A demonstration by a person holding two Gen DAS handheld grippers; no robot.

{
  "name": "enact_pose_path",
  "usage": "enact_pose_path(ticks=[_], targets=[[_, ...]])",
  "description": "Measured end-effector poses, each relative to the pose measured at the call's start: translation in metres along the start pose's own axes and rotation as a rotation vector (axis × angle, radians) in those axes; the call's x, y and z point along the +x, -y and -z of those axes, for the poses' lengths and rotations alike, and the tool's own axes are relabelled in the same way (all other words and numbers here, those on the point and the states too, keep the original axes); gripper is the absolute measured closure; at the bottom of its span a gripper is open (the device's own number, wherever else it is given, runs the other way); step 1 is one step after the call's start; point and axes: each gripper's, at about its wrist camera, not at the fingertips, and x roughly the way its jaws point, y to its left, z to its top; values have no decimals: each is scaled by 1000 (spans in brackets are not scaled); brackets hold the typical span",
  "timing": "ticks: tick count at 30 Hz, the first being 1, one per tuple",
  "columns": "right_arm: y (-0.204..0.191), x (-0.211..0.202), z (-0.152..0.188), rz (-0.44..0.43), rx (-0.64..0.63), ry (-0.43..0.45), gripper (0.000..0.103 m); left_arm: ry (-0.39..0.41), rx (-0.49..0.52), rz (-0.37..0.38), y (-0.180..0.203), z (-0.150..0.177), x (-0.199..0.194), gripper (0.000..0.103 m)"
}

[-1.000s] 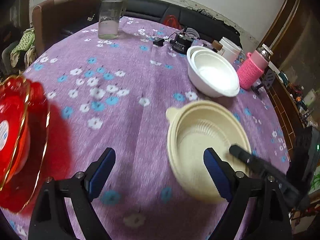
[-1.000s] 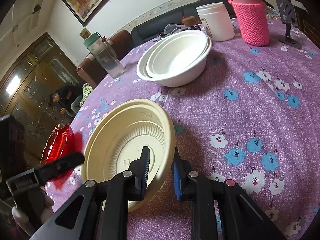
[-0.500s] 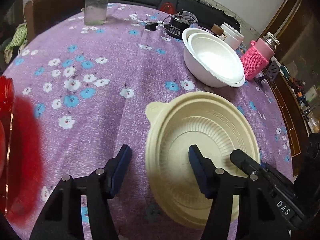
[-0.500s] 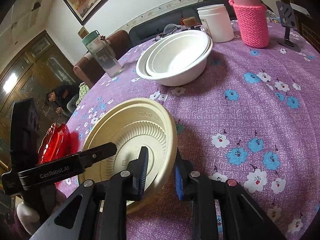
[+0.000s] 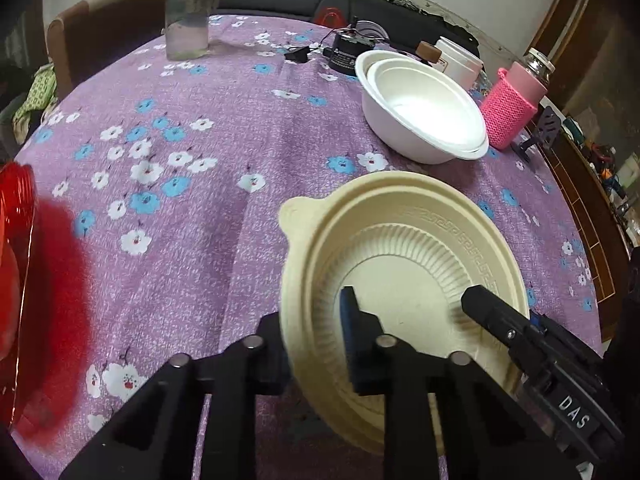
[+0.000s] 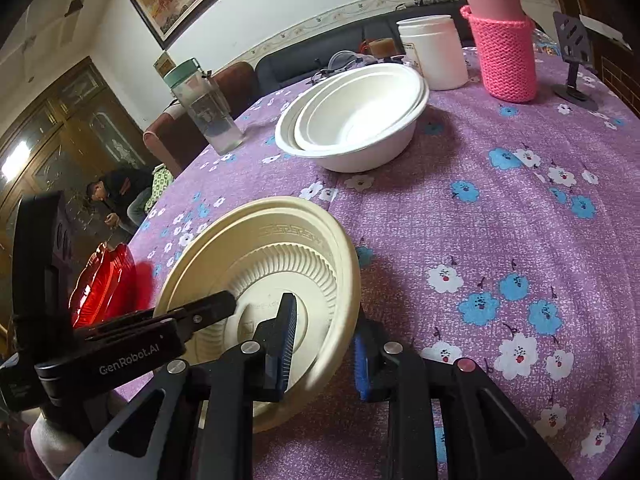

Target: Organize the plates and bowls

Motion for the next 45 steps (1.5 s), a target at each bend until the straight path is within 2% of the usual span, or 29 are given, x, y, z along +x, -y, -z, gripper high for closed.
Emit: enact_pose_path(ticks=[3, 9, 13, 23, 35, 45], targets=[[-2, -1, 0, -3, -4, 5, 76, 3, -14, 1, -3, 4, -5, 89], [-10, -4, 4, -28, -21, 10, 76, 61, -3, -22, -3, 11, -31, 89], [-18, -6, 8, -81, -14, 11, 76, 97, -10, -36, -8, 14, -51, 88], [-64, -21, 22, -122, -28, 66, 76, 147, -50, -38, -39, 31, -93, 88], [-144, -31, 29, -162, -108, 87, 76, 254, -134, -51, -98, 55, -159, 88], [-239, -18, 15, -212, -224, 97, 76, 379, -186, -145, -164, 46, -216, 88]])
